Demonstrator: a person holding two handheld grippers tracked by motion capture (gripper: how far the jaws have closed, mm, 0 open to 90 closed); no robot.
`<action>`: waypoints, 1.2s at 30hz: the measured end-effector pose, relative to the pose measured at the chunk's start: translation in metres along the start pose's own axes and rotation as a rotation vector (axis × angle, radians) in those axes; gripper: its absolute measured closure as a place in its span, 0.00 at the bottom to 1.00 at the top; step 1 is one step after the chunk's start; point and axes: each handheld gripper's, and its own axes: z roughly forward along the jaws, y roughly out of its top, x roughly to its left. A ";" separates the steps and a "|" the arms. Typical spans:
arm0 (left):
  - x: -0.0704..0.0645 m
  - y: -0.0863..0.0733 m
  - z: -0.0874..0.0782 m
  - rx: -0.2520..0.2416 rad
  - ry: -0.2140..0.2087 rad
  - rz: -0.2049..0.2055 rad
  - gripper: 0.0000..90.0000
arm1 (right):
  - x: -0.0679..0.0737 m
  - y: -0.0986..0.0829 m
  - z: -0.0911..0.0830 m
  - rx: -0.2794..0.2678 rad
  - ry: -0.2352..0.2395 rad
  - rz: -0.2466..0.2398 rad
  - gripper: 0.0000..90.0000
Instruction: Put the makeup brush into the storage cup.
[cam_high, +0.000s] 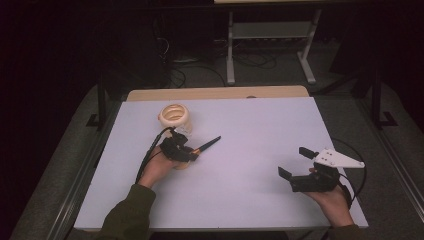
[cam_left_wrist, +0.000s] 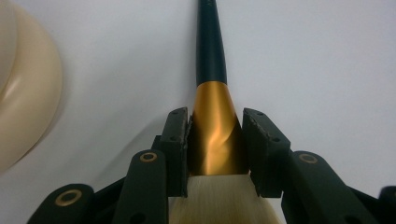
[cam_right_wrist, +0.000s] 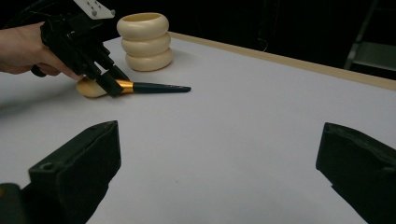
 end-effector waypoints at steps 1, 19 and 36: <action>0.000 0.000 0.000 -0.005 -0.005 0.000 0.70 | 0.000 0.000 0.000 0.000 0.000 -0.001 0.00; -0.010 0.004 -0.022 -0.067 -0.082 0.017 0.70 | 0.000 0.007 0.003 0.018 0.030 -0.030 0.00; -0.012 -0.003 -0.043 -0.116 -0.170 0.072 0.70 | 0.006 0.022 0.013 0.057 0.115 -0.070 0.00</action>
